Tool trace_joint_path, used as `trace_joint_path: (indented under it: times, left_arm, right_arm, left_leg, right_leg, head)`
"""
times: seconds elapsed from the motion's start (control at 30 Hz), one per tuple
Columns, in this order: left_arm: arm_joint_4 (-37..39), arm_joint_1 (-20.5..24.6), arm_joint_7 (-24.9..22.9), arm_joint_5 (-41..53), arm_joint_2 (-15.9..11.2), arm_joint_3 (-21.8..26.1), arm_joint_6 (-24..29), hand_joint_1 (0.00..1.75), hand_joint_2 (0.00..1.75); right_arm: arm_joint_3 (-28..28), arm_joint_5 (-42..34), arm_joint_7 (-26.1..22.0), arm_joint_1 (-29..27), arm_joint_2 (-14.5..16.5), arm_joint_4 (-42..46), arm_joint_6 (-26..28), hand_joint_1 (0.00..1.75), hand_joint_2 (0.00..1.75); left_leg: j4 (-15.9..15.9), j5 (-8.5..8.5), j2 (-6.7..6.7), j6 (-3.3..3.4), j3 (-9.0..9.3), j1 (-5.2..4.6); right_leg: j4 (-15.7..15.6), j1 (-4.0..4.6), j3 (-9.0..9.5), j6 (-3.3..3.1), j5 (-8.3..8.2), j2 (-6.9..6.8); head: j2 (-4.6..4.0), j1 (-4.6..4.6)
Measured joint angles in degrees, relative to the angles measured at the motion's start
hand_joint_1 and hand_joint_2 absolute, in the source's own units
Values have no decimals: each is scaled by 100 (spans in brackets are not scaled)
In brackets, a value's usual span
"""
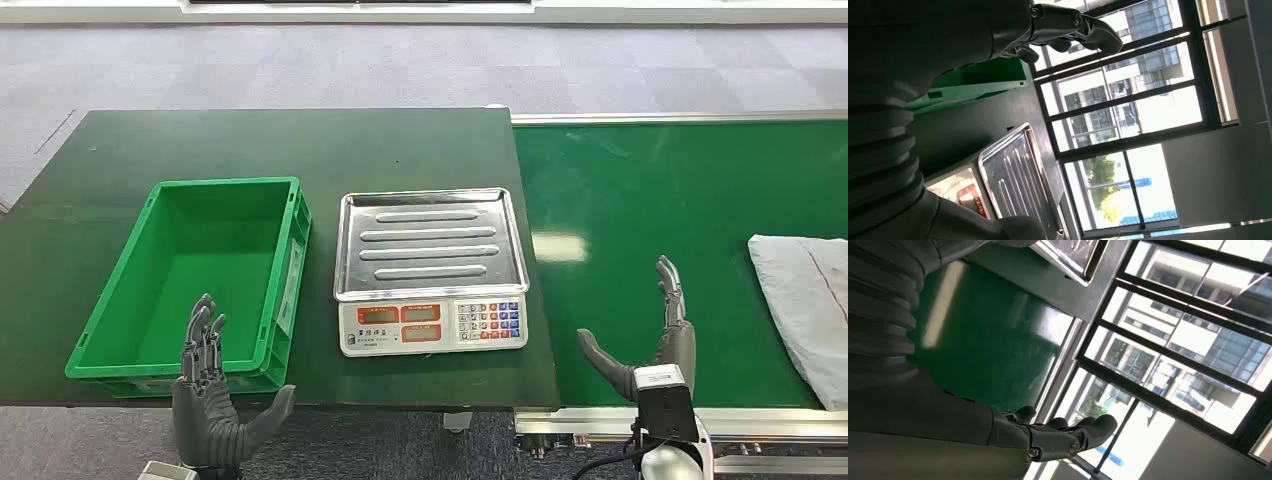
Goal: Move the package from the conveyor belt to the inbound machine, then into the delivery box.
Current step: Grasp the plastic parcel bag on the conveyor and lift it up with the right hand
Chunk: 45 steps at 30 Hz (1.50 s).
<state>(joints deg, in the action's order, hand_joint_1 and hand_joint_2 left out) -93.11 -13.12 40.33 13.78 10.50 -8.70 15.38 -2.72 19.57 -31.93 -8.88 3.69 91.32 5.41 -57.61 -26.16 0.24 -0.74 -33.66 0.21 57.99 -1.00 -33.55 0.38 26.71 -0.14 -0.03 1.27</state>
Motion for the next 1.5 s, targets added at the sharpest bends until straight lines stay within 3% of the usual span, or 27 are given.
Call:
trace_joint_path:
  times: [0.13, 0.23, 0.47, 0.6, 0.77, 0.87, 1.0, 1.1, 1.23, 1.5]
  left_arm:
    - [-65, 231, 2, 156, -27, -16, 84, 0, 175]
    - [-72, 488, 2, 205, -73, -110, 178, 0, 175]
    - [-47, 902, 0, 309, -178, -438, 422, 0, 175]
    - [-45, 932, -1, 276, -203, -479, 483, 0, 175]
    - [-46, 926, -2, 249, -217, -479, 486, 0, 175]
    - [-41, 923, -2, 184, -218, -479, 411, 0, 175]
    - [8, 944, -2, 95, -218, -480, 276, 0, 175]
    - [66, 973, -2, 45, -218, -493, 219, 0, 175]
    - [153, 1017, -3, 10, -219, -536, 149, 0, 175]
    - [440, 1211, -7, -143, -240, -729, 126, 0, 175]
  right_arm:
    - [-156, 601, 237, 346, -201, -118, 312, 0, 175]
    - [-284, 1262, 539, 1065, -562, -618, 760, 0, 175]
    - [-476, 2129, 1365, 3711, -1708, -3596, 1248, 0, 175]
    - [-629, 2140, 1461, 4398, -2314, -4985, 1567, 0, 175]
    - [-832, 2153, 1652, 4519, -2710, -5779, 1599, 0, 175]
    - [-899, 2446, 2492, 4545, -2941, -6177, 1274, 0, 175]
    - [-948, 2864, 3994, 4433, -3251, -6739, 310, 0, 175]
    - [-1038, 2924, 4569, 4085, -3375, -7061, -270, 0, 175]
    - [-1199, 2877, 4811, 3651, -3398, -7326, -880, 0, 175]
    - [-1459, 3029, 4586, 3425, -3473, -7471, -1967, 0, 175]
  left_leg:
    - [-1, 2, 4, 2, -1, -1]
    - [-9, 11, 10, 7, -5, -2]
    - [-30, 47, 14, 47, -19, -6]
    - [-39, 54, -51, 53, -39, -6]
    - [-41, 47, -57, 58, -54, -7]
    - [-41, 44, -58, 62, -59, -7]
    - [-43, 40, -61, 68, -61, -6]
    - [-43, 34, -62, 70, -63, -6]
    - [-43, 31, -59, 70, -64, -6]
    - [-46, 29, -59, 73, -54, -3]
  right_leg:
    - [0, -3, 0, 6, -8, 5]
    - [0, -5, -2, 14, -26, 14]
    - [0, -22, -15, 43, -67, 16]
    - [0, -21, -6, 52, -62, -48]
    - [-1, -22, -18, 58, -56, -53]
    - [-3, -22, -21, 64, -50, -55]
    - [-7, -21, -20, 69, -47, -62]
    - [-7, -21, -18, 70, -45, -63]
    - [-7, -21, -23, 70, -43, -58]
    - [-12, -16, -6, 73, -37, -62]
  head:
    - [1, 0]
    - [1, 0]
    - [1, 1]
    - [1, 1]
    - [1, 0]
    - [1, 0]
    - [1, 0]
    - [1, 0]
    - [1, 0]
    - [1, 1]
